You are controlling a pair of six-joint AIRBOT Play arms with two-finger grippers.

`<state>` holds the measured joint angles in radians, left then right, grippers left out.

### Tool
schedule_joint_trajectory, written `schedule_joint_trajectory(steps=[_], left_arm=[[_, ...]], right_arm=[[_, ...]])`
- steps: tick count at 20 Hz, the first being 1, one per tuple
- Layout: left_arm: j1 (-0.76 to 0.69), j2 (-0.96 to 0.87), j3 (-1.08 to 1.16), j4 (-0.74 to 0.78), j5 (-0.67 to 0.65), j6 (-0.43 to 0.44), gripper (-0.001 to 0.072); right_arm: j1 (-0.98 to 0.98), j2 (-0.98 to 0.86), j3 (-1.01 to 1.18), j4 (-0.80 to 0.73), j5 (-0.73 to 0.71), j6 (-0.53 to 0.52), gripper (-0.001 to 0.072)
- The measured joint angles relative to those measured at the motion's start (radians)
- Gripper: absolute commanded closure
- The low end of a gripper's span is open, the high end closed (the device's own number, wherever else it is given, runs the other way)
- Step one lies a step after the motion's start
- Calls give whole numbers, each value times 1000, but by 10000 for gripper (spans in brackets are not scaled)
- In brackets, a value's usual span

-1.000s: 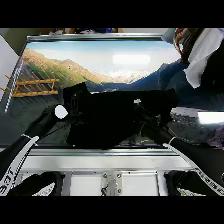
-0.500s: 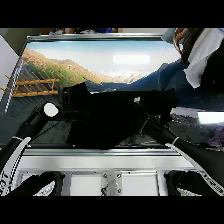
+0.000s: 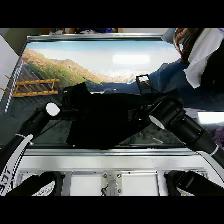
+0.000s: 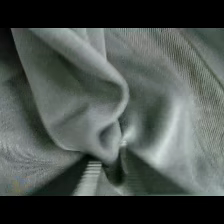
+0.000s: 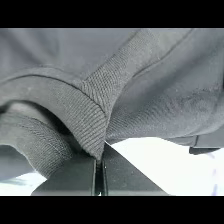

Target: Fold the clothes and pants, and hang the long-sleeved shirts on hangers.

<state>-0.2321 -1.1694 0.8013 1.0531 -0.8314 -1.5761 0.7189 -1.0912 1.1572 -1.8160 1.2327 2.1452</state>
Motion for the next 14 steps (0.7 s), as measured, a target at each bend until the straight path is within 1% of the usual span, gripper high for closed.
schedule_joint_trajectory(steps=[1,4,6,9,11,13,14], left_arm=[[0,23,0,0,10,3,89],[-10,114,0,0,28,12,89],[-47,177,-1,0,28,12,89],[-158,235,-1,1,52,-13,90],[-257,243,-1,1,96,-42,90],[-350,222,-1,21,148,-86,90],[-391,201,-1,48,169,-124,90]], right_arm=[[-3,2,15,8,4,0,689],[-13,4,58,32,11,0,689],[-16,4,83,40,11,0,689],[-19,5,107,44,10,13,689],[-19,5,114,48,8,28,689],[-19,5,118,53,6,39,688],[-19,5,119,61,6,43,689]])
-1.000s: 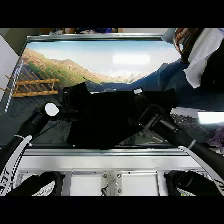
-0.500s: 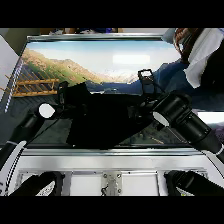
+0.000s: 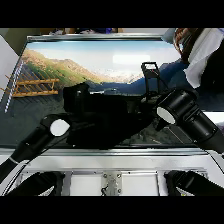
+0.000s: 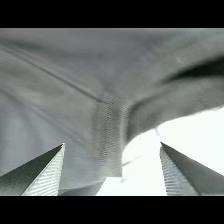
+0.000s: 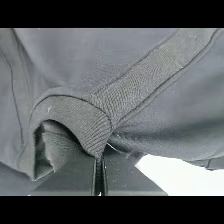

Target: Fold the clothes and pants, and hang the long-sleeved shirts on hangers.

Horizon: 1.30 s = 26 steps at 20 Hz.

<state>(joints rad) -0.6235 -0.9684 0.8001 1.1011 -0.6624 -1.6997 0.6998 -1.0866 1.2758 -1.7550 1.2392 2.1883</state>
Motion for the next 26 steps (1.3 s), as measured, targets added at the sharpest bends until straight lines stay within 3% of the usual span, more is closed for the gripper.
schedule_joint_trajectory(steps=[3,6,12,16,19,20,26], left_arm=[[-75,-75,0,87,41,-112,90],[-103,-145,0,130,73,-168,90],[-82,-218,0,190,81,-208,91],[-47,-228,-1,274,16,-223,103],[-26,-224,-22,303,-21,-227,488],[-23,-217,-33,306,-29,-228,687],[24,-47,51,317,-140,-202,687]], right_arm=[[0,0,2,17,0,7,689],[0,0,3,25,0,10,688],[0,0,3,31,0,10,688],[0,0,3,32,0,10,689],[0,0,3,32,0,11,689],[0,0,3,32,0,11,689],[-77,-27,116,32,146,-51,689]])
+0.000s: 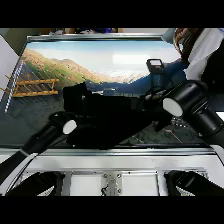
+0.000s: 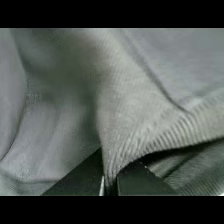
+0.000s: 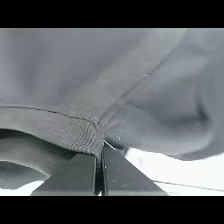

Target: Fold the clothes and pants, and hang the long-sleeved shirts on hangers.

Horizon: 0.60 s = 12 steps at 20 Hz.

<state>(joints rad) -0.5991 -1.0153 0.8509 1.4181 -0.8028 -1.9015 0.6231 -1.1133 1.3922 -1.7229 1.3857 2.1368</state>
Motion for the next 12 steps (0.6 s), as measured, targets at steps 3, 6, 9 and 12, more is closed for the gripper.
schedule_joint_trajectory(steps=[3,6,9,12], left_arm=[[34,88,163,0,-87,53,687],[50,125,291,-4,-190,87,686],[57,124,346,-8,-304,105,686],[57,74,365,-32,-413,117,686]], right_arm=[[-58,-44,144,0,140,-86,689],[-82,-73,230,8,253,-152,689],[-91,-84,261,41,350,-186,689],[-86,-81,245,90,408,-201,689]])
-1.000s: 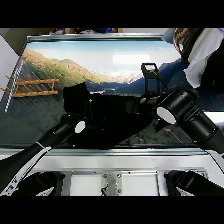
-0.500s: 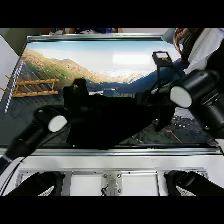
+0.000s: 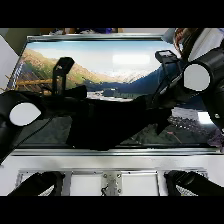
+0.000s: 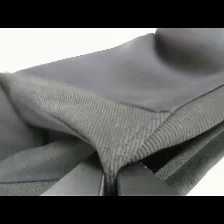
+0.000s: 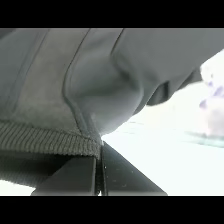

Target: Fold the clothes and pants, and hang the long-sleeved shirts on hangers.

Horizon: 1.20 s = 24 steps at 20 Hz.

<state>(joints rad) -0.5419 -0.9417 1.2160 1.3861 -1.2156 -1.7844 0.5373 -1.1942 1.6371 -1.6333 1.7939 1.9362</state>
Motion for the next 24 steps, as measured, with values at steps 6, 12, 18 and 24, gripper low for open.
schedule_joint_trajectory(steps=[6,12,18,24], left_arm=[[-43,-187,3,-53,-57,36,686],[-7,-199,-194,-121,52,25,686],[4,-132,-284,-218,120,74,331],[97,-21,-296,-290,120,100,71]], right_arm=[[83,28,-157,51,-17,31,689],[103,32,-204,31,-117,68,688],[105,3,-210,23,-177,90,688],[105,-8,-210,23,-187,95,688]])
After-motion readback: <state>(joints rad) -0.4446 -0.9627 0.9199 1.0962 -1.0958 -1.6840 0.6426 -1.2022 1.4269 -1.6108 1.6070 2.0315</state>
